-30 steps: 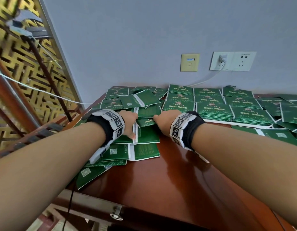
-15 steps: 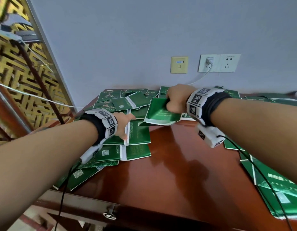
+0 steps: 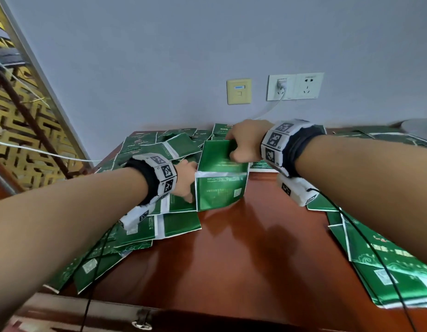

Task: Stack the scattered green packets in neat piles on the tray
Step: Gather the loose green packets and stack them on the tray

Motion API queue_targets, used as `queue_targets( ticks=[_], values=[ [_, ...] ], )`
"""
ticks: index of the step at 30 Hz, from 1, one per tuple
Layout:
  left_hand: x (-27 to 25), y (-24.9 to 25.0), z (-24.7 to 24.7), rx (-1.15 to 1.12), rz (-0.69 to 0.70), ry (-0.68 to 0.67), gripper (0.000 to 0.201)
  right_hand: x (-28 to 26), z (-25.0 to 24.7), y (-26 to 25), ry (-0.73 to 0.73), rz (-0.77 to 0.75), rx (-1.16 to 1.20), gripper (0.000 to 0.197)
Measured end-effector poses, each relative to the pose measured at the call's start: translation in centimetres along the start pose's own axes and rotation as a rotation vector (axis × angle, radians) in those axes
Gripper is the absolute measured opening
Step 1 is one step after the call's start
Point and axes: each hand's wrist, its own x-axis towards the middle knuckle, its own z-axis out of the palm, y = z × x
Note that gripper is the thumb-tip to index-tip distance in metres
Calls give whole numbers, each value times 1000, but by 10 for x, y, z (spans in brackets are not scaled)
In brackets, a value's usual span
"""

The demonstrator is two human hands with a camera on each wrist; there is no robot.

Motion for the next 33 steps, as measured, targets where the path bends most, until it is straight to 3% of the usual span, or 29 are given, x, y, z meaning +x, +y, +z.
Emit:
queue_targets(
  ticks=[3, 6, 8, 11, 15, 18, 22, 24, 27, 33],
  values=[
    [2, 0, -8, 212, 50, -46, 70, 1, 1, 6, 90, -39, -15, 22],
    [4, -1, -10, 170, 111, -55, 31, -1, 0, 12, 128, -67, 7, 20],
    [3, -2, -10, 133, 119, -35, 21, -4, 2, 17, 100, -76, 17, 18],
    [3, -3, -11, 119, 114, 28, 20, -9, 9, 22, -32, -90, 24, 19],
    [-1, -6, -24, -88, 81, 196, 20, -16, 26, 22, -282, -99, -149, 20],
    [-6, -5, -36, -175, 81, 353, 20, -16, 41, 21, -400, -76, -214, 43],
    [-8, -3, -42, -304, 137, 458, 15, -17, 50, 20, -402, -82, -256, 68],
    [-9, -1, -40, -355, 128, 449, 18, -17, 54, 19, -376, -64, -212, 78],
    [-14, 4, -34, -408, 123, 352, 43, -12, 60, 20, -364, -32, -177, 92],
    [-29, 18, -21, -282, 154, 116, 62, -2, 64, 18, -405, -14, -264, 97]
  ],
)
